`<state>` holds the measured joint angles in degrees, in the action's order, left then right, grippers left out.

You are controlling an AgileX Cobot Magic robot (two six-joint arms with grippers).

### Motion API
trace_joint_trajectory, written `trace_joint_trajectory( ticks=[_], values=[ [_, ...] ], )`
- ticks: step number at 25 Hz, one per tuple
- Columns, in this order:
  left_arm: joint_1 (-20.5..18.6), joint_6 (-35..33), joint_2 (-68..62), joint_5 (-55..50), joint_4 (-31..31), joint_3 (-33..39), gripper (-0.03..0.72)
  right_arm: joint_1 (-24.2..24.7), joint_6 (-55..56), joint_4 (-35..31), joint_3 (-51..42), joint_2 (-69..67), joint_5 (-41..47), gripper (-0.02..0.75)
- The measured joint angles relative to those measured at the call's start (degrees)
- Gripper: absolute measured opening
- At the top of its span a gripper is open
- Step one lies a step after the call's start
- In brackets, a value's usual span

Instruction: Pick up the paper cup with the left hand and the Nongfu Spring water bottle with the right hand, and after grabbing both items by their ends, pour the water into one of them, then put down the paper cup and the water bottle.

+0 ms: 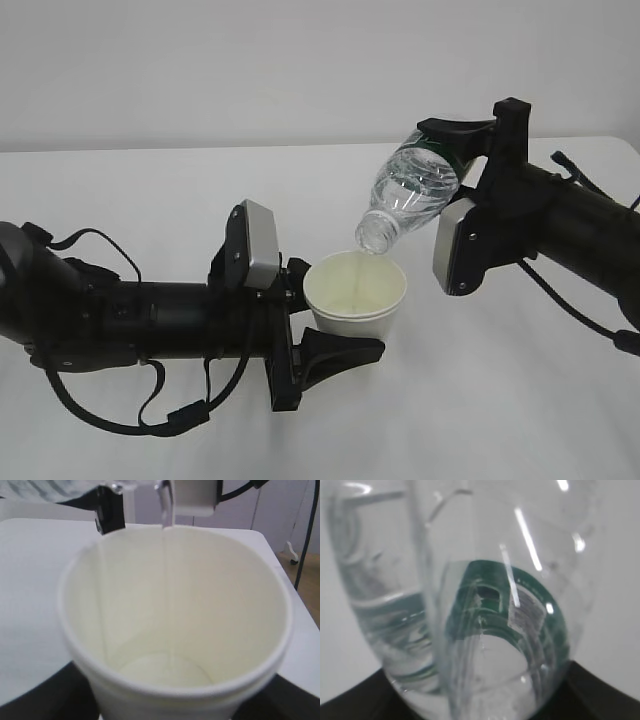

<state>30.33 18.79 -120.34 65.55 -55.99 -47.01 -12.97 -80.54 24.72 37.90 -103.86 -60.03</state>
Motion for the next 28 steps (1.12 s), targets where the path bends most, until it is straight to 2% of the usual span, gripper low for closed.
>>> trace_joint_trajectory(
  ticks=[28],
  values=[
    [0.0, 0.0, 0.0, -0.1, 0.0, 0.0, 0.484, 0.0, -0.53, 0.0, 0.0, 0.0, 0.0, 0.465]
  ],
)
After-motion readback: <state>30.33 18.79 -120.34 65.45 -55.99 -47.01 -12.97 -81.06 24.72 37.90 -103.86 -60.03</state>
